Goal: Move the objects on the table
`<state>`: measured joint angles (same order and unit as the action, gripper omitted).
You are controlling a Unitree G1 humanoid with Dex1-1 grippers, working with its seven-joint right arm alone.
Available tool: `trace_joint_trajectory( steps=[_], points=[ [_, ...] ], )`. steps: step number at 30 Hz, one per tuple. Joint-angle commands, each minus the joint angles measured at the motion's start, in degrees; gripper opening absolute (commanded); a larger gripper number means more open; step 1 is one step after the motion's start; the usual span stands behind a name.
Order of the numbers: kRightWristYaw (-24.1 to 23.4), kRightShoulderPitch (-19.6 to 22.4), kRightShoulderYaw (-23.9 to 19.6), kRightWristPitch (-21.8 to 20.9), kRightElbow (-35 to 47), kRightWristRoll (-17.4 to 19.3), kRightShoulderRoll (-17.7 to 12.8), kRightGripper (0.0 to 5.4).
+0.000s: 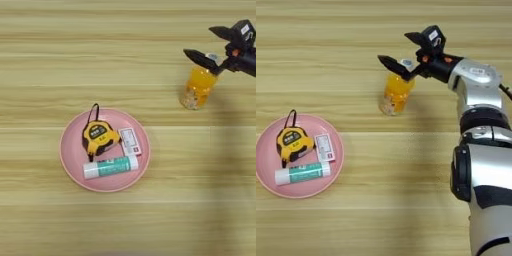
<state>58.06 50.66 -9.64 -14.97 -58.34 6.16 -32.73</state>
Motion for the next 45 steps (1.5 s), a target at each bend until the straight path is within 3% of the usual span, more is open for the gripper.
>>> trace_joint_trajectory(
  steps=[1,6,17,26,33,45],
  points=[
    [-0.5,4.0,-0.9,0.2,9.9,2.8,-1.7,5.38],
    [-0.4,1.8,-0.6,2.3,18.5,4.5,-1.3,5.38],
    [-1.0,-5.9,2.9,11.0,43.7,7.9,1.6,5.38],
    [-1.9,-9.6,7.5,16.3,53.0,7.8,5.6,5.38],
    [-2.6,-12.4,13.2,18.7,53.2,6.4,10.9,5.38],
    [-2.6,-13.2,17.8,19.4,47.0,5.0,16.0,5.38]
  ],
)
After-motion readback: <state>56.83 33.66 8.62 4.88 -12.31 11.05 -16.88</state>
